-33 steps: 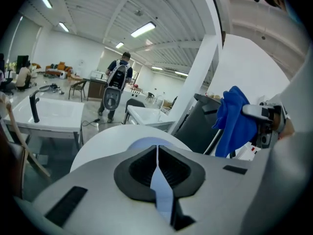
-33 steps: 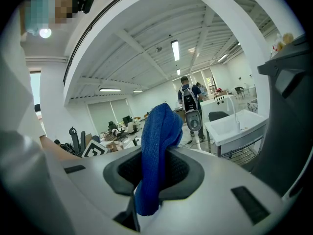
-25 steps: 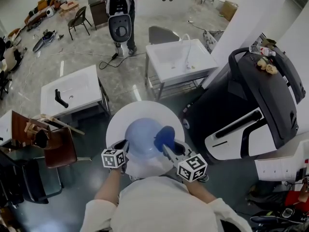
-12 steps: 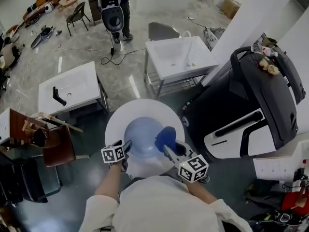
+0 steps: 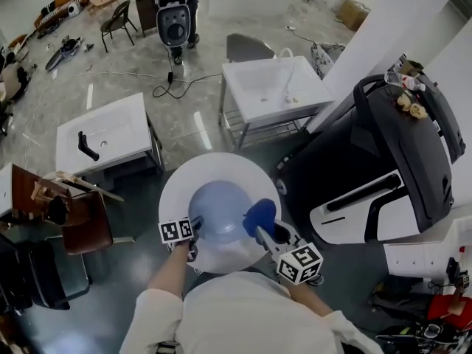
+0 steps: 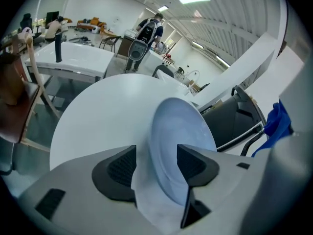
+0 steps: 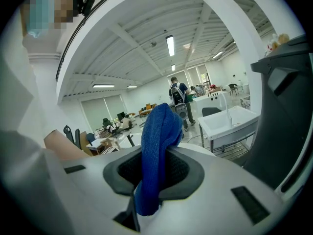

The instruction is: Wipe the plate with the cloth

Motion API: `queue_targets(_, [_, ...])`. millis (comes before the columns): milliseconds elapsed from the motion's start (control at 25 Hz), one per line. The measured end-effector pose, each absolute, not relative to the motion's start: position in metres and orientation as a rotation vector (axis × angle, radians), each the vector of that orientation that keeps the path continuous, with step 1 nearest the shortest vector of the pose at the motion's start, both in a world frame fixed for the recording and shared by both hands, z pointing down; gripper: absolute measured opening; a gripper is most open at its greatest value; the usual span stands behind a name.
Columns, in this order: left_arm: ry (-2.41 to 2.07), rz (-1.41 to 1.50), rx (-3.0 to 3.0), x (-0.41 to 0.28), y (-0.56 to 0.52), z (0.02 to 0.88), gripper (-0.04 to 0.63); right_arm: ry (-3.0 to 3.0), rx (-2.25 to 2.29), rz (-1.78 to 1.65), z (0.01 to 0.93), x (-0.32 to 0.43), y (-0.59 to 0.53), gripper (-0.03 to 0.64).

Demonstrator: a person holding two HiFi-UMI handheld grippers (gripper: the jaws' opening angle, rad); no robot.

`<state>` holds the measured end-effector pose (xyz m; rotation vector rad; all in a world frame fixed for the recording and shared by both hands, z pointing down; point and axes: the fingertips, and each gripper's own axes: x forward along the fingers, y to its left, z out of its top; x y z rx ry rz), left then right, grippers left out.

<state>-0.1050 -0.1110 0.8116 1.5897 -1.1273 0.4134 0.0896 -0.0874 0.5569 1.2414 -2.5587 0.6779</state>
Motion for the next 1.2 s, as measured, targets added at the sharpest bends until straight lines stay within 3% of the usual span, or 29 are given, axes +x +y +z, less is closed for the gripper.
queue_targets(120, [-1.138,0.480,1.594,-0.108,-0.109,0.814,0.254,-2.544,1.250,0.678,0.559,0.094,-0.086,0.094])
queue_targets(160, [-1.132,0.498,1.597,-0.108,-0.108,0.815,0.234,-2.540,1.251,0.677,0.559,0.095,-0.085,0.094])
queue_targets(240, [-1.122,0.526,1.603,-0.106,-0.106,0.817,0.130,-2.534,1.255,0.677,0.560,0.096,-0.084,0.094])
queue_targets(400, [-1.132,0.531,1.593,-0.103,-0.104,0.821,0.074,-2.527,1.267,0.669,0.557,0.101,-0.083,0.094])
queue_targets(1200, [-1.170,0.193,1.590,-0.105,-0.123,0.768,0.043,-2.566,1.264,0.645,0.550,0.102,-0.088,0.094])
